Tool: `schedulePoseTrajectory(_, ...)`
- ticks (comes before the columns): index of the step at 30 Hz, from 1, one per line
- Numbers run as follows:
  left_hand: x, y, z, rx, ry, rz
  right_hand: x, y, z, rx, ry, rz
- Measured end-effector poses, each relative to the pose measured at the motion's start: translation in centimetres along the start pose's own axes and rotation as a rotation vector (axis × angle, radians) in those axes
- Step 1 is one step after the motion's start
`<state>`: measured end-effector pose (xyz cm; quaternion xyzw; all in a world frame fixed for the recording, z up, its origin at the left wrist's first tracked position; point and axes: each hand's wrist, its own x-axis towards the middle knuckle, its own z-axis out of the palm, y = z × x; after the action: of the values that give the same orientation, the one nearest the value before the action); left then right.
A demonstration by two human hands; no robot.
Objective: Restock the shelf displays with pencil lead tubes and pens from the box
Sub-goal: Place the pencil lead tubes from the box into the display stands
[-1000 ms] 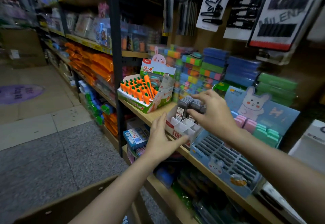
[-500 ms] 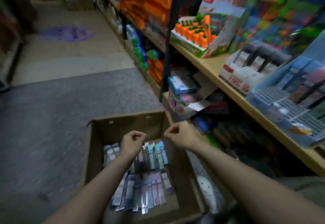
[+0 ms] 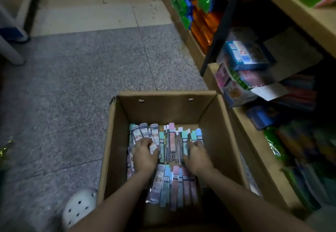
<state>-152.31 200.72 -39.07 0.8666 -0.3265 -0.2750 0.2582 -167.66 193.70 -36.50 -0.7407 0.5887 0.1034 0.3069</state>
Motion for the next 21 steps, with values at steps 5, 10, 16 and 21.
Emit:
schedulePoseTrajectory(5,-0.3,-0.9,1.6,0.261,-0.041,0.161,2.6,0.2,2.4,-0.082,0.115,0.044)
schedulePoseTrajectory(10,-0.6,-1.3,1.8,0.288,-0.077,0.277,3.6,0.0,3.3,-0.073,0.221,0.051)
schedulePoseTrajectory(16,0.5,0.2,1.8,-0.313,0.002,0.058,3.3,-0.2,2.9,0.118,0.183,0.093)
schedulePoseTrajectory(21,0.2,2.5,2.0,-0.815,-0.248,-0.264,1.3,-2.2,3.7,0.418,0.223,-0.16)
